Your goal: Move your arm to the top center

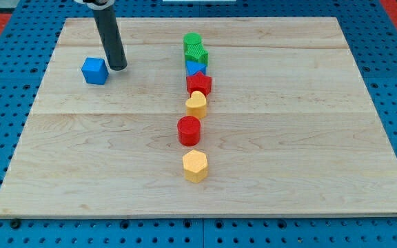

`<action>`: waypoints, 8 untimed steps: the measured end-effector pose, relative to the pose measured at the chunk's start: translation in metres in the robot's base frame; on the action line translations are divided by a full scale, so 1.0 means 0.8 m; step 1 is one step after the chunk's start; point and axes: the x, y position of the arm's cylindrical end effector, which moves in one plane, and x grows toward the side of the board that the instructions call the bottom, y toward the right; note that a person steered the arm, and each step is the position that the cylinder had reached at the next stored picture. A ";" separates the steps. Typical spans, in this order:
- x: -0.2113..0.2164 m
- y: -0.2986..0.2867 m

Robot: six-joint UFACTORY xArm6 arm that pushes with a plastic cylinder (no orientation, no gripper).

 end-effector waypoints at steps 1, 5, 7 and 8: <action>-0.010 -0.029; -0.141 0.015; -0.174 0.034; -0.174 0.033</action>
